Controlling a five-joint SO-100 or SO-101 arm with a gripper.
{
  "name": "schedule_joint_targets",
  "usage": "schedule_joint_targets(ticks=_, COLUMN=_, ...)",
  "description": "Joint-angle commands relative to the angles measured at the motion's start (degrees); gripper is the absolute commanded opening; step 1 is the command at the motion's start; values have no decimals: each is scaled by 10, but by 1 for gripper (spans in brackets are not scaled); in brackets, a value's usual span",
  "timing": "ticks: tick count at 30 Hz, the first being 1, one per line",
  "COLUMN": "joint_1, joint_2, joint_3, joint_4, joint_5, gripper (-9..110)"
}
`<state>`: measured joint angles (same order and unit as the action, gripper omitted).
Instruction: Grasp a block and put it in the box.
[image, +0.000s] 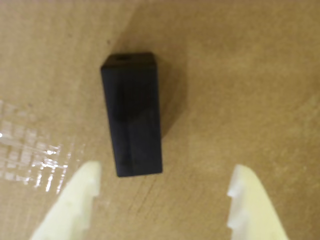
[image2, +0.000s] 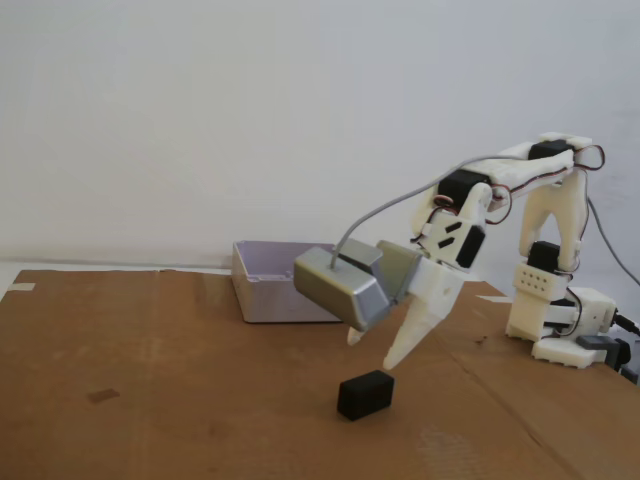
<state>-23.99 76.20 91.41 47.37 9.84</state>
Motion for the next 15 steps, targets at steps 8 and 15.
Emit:
schedule_joint_targets(ticks=8, joint_1=3, joint_2=-1, joint_3=-83, joint_4=58, joint_5=-4, gripper=31)
schedule_joint_targets(ticks=15, joint_1=-2, joint_2=-38, joint_3=-132, joint_4=59, joint_5=-4, gripper=31)
